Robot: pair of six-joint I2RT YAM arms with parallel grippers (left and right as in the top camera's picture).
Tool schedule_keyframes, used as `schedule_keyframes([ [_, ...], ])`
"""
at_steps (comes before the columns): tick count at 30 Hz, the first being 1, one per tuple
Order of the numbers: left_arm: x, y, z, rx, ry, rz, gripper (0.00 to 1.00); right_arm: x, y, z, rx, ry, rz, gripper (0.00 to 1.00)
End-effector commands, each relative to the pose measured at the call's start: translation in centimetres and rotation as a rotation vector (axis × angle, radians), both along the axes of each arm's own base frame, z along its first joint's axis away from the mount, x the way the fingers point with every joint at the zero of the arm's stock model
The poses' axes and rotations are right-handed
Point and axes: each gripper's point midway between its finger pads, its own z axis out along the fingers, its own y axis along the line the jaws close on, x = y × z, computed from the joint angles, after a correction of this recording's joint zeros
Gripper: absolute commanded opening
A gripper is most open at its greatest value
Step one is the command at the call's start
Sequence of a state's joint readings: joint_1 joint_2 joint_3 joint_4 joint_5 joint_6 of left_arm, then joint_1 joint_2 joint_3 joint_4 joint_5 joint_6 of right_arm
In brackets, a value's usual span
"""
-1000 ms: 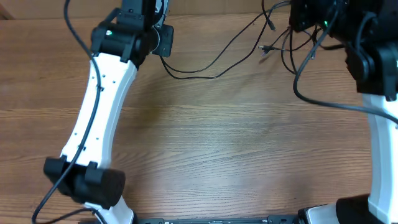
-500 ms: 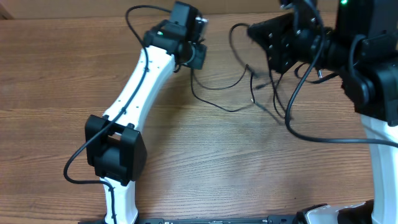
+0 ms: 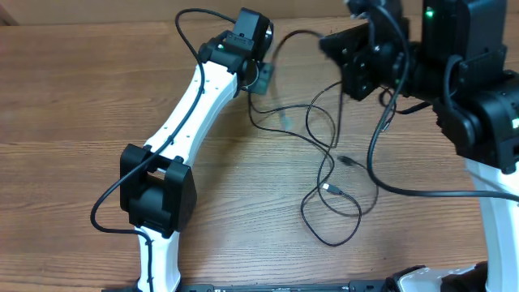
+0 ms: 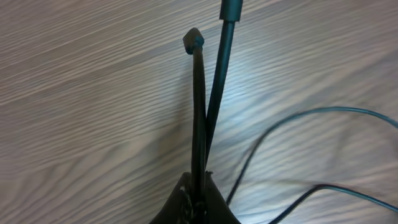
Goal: Untangle cables
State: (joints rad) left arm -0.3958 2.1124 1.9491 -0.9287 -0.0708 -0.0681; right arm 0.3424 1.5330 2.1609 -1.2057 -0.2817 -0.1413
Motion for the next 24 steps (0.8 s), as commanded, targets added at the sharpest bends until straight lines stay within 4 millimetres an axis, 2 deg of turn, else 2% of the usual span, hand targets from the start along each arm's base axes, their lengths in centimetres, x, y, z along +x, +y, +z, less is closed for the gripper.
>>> schedule_keyframes([
  [1, 1.2, 4.3, 0.1, 0.111, -0.024, 0.083, 0.04, 1.6, -7.4, 1.6, -0.109, -0.088, -0.336, 0.04],
  [4, 1.1, 5.6, 0.6, 0.115, -0.015, 0.105, 0.04, 2.6, -10.9, 1.7, -0.137, -0.098, -0.459, 0.04],
  [7, 1.3, 6.3, 2.2, 0.114, -0.034, 0.116, 0.04, 3.5, -14.5, 2.2, -0.142, -0.113, -0.569, 0.04],
  [9, 1.3, 6.3, 4.1, 0.104, -0.063, 0.115, 0.04, 4.2, -17.2, 2.3, -0.141, -0.122, -0.641, 0.04],
  [14, 0.6, 6.0, 10.8, 0.055, -0.175, 0.113, 0.04, 6.3, -25.1, 1.8, -0.130, -0.120, -0.848, 0.04],
  [17, -0.5, 5.8, 14.4, 0.026, -0.239, 0.104, 0.04, 7.6, -30.2, 1.8, -0.126, -0.150, -0.965, 0.04],
  [21, -2.6, 5.4, 18.1, -0.004, -0.304, 0.086, 0.04, 8.8, -36.0, 1.7, -0.128, -0.194, -1.080, 0.04],
  [24, -4.2, 4.9, 20.4, -0.024, -0.344, 0.066, 0.04, 9.7, -39.9, 0.2, -0.137, -0.184, -1.147, 0.04],
])
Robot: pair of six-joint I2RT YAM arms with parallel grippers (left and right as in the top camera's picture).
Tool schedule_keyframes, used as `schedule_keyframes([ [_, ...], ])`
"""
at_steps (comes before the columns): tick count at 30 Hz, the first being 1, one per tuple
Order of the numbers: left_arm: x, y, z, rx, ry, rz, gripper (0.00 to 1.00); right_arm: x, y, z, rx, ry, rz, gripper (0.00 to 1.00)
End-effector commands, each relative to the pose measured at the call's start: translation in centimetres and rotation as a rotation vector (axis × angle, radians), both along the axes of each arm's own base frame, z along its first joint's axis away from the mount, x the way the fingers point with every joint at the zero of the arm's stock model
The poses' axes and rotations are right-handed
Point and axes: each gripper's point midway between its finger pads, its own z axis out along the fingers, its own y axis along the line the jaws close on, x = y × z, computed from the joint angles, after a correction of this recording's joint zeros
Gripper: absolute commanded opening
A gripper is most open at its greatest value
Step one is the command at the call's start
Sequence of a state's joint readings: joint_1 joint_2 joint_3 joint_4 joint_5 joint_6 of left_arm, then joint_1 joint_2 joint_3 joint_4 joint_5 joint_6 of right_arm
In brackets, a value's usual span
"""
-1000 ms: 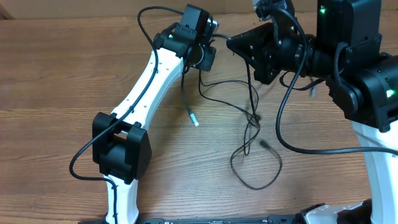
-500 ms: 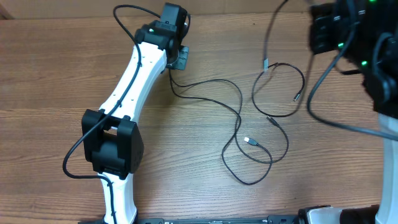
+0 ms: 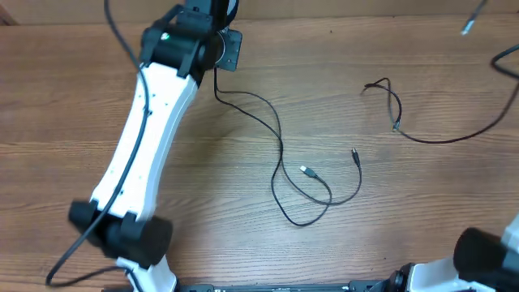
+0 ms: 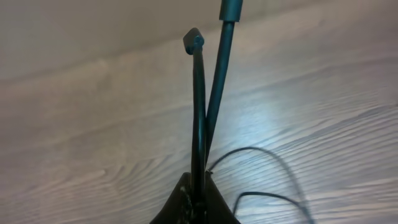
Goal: Untangle cables
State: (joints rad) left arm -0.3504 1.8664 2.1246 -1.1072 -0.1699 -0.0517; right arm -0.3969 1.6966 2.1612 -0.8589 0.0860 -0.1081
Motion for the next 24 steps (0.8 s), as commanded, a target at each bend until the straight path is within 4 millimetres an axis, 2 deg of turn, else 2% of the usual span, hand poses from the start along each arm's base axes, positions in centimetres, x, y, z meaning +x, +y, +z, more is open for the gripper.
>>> schedule_keyframes([
  [1, -2.3, -0.6, 4.8, -0.021, -0.101, -0.034, 0.04, 0.6, -3.9, -1.3, 0.005, 0.005, -0.077, 0.04],
  [4, -4.1, -1.8, 6.7, -0.037, -0.137, -0.073, 0.04, 2.2, -7.0, -5.3, 0.033, 0.070, -0.114, 0.04],
  [5, -5.0, -2.6, 7.5, -0.046, -0.153, -0.099, 0.04, 3.1, -8.4, -7.5, 0.049, 0.103, -0.128, 0.04],
  [7, -6.1, -3.6, 8.4, -0.056, -0.170, -0.129, 0.04, 4.1, -9.8, -10.2, 0.069, 0.141, -0.142, 0.04],
  [11, -9.3, -6.6, 10.3, -0.083, -0.205, -0.227, 0.04, 6.2, -13.1, -17.4, 0.117, 0.234, -0.170, 0.04],
  [12, -10.4, -7.6, 10.9, -0.094, -0.217, -0.262, 0.04, 6.7, -14.1, -20.3, 0.137, 0.273, -0.178, 0.04],
  [17, -12.5, -9.7, 11.8, -0.114, -0.235, -0.332, 0.04, 6.6, -15.6, -30.0, 0.229, 0.439, -0.197, 0.04],
  [19, -12.8, -10.0, 11.9, -0.118, -0.237, -0.342, 0.04, 6.3, -15.8, -32.7, 0.257, 0.489, -0.201, 0.04],
  [21, -12.9, -10.1, 11.9, -0.118, -0.238, -0.345, 0.04, 6.2, -15.9, -33.7, 0.266, 0.505, -0.202, 0.04],
  [22, -12.9, -10.1, 11.9, -0.119, -0.238, -0.345, 0.04, 6.4, -16.0, -33.4, 0.260, 0.493, -0.203, 0.04],
  [23, -12.9, -10.1, 11.9, -0.119, -0.238, -0.345, 0.04, 6.5, -16.1, -32.8, 0.255, 0.481, -0.203, 0.38],
  [24, -12.9, -10.1, 11.9, -0.119, -0.238, -0.345, 0.04, 6.6, -16.2, -32.2, 0.253, 0.471, -0.206, 0.99],
])
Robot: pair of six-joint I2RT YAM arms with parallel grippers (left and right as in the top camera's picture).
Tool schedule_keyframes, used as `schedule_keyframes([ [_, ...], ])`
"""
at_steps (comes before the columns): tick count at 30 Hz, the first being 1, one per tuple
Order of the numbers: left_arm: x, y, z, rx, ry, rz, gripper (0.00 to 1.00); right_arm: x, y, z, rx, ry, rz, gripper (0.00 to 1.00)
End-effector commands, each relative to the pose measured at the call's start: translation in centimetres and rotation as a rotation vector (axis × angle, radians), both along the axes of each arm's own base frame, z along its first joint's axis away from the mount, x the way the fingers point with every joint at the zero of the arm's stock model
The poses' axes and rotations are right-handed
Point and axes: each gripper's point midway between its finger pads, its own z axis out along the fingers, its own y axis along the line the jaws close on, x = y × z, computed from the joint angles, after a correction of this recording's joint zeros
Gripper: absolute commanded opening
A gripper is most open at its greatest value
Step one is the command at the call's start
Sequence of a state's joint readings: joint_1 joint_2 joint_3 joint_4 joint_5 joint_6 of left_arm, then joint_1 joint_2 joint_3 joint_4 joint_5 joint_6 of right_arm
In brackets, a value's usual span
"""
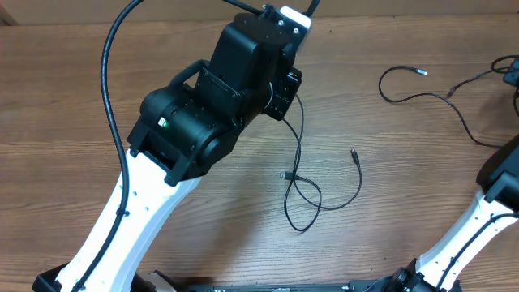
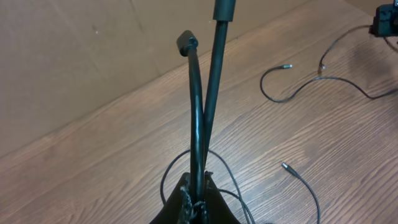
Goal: Untangle cables
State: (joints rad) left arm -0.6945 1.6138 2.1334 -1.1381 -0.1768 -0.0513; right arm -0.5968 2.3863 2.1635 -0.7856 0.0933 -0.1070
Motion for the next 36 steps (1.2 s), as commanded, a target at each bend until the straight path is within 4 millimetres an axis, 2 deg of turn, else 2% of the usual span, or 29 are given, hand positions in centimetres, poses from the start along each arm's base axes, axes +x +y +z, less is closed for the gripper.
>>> schedule_keyframes([
  [1, -0.5, 0.2, 1.3, -0.012, -0.033, -0.006, 0.04, 0.7, -0.5, 4.3, -0.046, -0.072, -0.007, 1.00],
  [5, -0.5, 0.3, 1.3, -0.011, -0.033, -0.005, 0.04, 0.8, 1.4, 8.2, 0.017, -0.123, 0.035, 1.00],
  [8, -0.4, 0.4, 1.3, -0.005, -0.034, 0.002, 0.04, 0.2, 4.1, 12.6, 0.121, -0.213, 0.045, 1.00],
  [10, -0.5, 0.5, 1.2, -0.002, -0.032, 0.003, 0.04, -1.5, 5.3, 15.5, 0.209, -0.271, -0.081, 1.00],
  [14, -0.4, 0.7, 1.0, 0.009, -0.029, 0.013, 0.04, -5.0, 7.7, 17.8, 0.338, -0.274, -0.243, 1.00],
  [17, -0.4, 0.9, 1.0, 0.015, -0.032, 0.022, 0.04, -8.1, 9.9, 18.0, 0.370, -0.184, -0.293, 1.00],
  [21, -0.7, 1.7, 1.9, 0.001, -0.049, 0.031, 0.04, -11.5, 11.5, 17.5, 0.363, -0.081, -0.475, 1.00],
  [27, -1.6, 4.0, 3.5, -0.021, -0.075, 0.066, 0.04, -11.4, 15.1, 16.9, 0.498, -0.056, -0.527, 1.00],
  [32, -2.8, 6.9, 4.6, -0.035, -0.084, 0.113, 0.04, -11.5, 17.6, 16.4, 0.544, -0.014, -0.574, 1.00],
  [36, -3.7, 8.0, 5.1, -0.038, -0.089, 0.125, 0.04, -11.7, 19.2, 15.7, 0.559, 0.018, -0.625, 1.00],
])
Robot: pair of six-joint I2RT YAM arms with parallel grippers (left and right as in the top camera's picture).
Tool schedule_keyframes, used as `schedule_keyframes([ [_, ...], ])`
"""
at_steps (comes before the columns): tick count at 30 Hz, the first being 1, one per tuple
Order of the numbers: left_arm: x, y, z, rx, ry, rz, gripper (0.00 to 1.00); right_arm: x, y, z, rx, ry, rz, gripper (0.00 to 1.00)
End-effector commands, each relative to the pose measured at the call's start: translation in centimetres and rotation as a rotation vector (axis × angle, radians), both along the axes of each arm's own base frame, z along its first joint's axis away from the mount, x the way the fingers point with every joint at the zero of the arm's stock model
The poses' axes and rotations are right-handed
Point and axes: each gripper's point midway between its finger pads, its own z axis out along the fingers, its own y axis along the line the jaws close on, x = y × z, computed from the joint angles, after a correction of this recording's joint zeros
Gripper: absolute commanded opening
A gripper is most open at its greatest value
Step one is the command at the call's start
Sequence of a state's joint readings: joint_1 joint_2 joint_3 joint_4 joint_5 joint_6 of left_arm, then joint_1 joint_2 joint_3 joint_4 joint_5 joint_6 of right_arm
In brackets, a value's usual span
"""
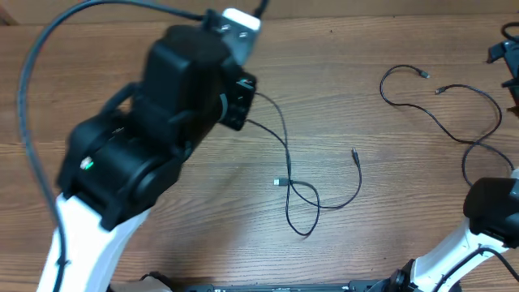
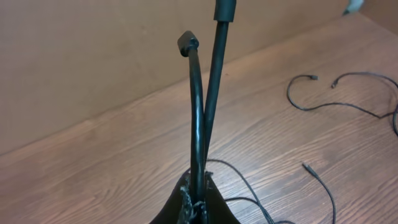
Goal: Untangle cables
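Observation:
My left gripper (image 1: 241,91) is lifted high over the table's left middle, shut on a thin black cable (image 1: 285,150). That cable drops to the wood and ends in a loose loop (image 1: 302,207) with two free plugs. In the left wrist view the left gripper (image 2: 198,186) pinches the doubled cable (image 2: 200,106), which rises between the fingers. A second black cable (image 1: 442,122) lies apart at the right, and also shows as the second cable (image 2: 323,106) there. A dark part of the right arm (image 1: 505,53) sits at the right edge, its jaws hidden.
The wooden table (image 1: 389,235) carries only the two cables. A brown wall (image 2: 93,56) stands behind the far edge. The right arm's white base link (image 1: 486,223) rises at the near right corner, and the raised left arm (image 1: 138,162) covers much of the left half.
My left arm has moved left and closer to the overhead camera, still gripping its cable. The loop on the table shifted a little. The right-hand cable now lies more spread out.
Both grippers were close together at the back, over crossed cables. Then the left held one cable at the back left, with the other lying separate at the right. Later the left arm was raised mid-table, its cable hanging. Now the two cables lie well apart.

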State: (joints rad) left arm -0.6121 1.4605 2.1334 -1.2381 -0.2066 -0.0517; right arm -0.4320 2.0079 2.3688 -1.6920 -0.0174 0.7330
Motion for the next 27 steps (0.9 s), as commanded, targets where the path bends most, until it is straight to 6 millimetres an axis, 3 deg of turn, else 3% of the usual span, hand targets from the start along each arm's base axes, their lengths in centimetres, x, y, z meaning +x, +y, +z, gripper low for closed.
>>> schedule_keyframes([
  [1, -0.9, 1.3, 1.5, -0.016, -0.037, 0.018, 0.04, 0.2, 1.1, -0.8, 0.030, 0.022, -0.088, 1.00],
  [7, -1.7, 1.8, 1.5, -0.009, -0.029, 0.019, 0.04, -1.1, 2.8, -4.7, 0.092, 0.157, -0.095, 1.00],
  [11, -1.8, 2.7, 1.6, 0.009, -0.038, 0.051, 0.04, -4.1, 1.8, -6.1, -0.057, 0.258, -0.102, 0.99],
  [18, -1.7, 2.9, 1.6, 0.013, -0.040, 0.061, 0.04, -7.8, 3.7, -6.1, -0.093, 0.073, -0.083, 1.00],
  [20, -1.7, 2.8, 1.6, 0.013, -0.039, 0.060, 0.04, -8.6, 5.2, -7.2, -0.045, 0.008, -0.066, 1.00],
  [23, -1.7, 2.8, 1.5, 0.013, -0.039, 0.060, 0.04, -7.9, 7.1, -9.1, 0.036, -0.100, -0.031, 1.00],
  [27, -1.9, 2.9, 1.2, 0.011, -0.023, 0.063, 0.04, -7.9, 8.6, -13.5, 0.159, -0.116, -0.136, 1.00],
])
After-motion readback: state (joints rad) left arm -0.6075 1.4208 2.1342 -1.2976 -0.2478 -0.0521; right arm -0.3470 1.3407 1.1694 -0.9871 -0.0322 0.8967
